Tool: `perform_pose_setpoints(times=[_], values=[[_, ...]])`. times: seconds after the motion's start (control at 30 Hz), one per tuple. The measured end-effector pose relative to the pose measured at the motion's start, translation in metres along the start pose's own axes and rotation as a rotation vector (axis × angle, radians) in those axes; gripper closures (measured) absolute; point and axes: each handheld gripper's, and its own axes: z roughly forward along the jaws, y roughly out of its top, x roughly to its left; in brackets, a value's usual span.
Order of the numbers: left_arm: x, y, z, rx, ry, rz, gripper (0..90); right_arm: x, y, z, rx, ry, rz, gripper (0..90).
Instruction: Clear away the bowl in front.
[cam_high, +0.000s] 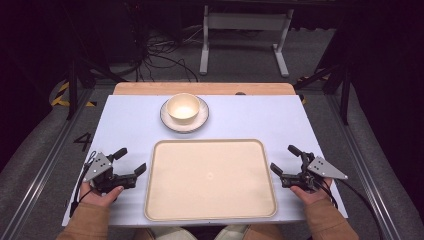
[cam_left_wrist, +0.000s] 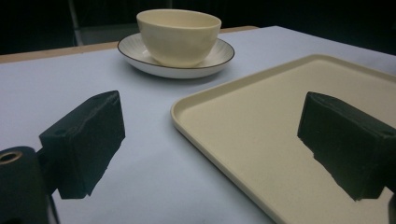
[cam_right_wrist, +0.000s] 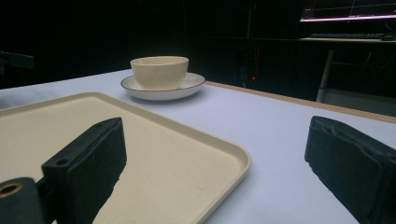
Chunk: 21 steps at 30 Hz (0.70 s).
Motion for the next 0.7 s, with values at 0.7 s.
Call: perform_pose_setpoints(times=[0.7], values=[[-0.004,0.025,-0.015,-0.035,0.006,-0.057,9.3,-0.001,0.0,0.0,0.002,0.012,0.004,6.1]])
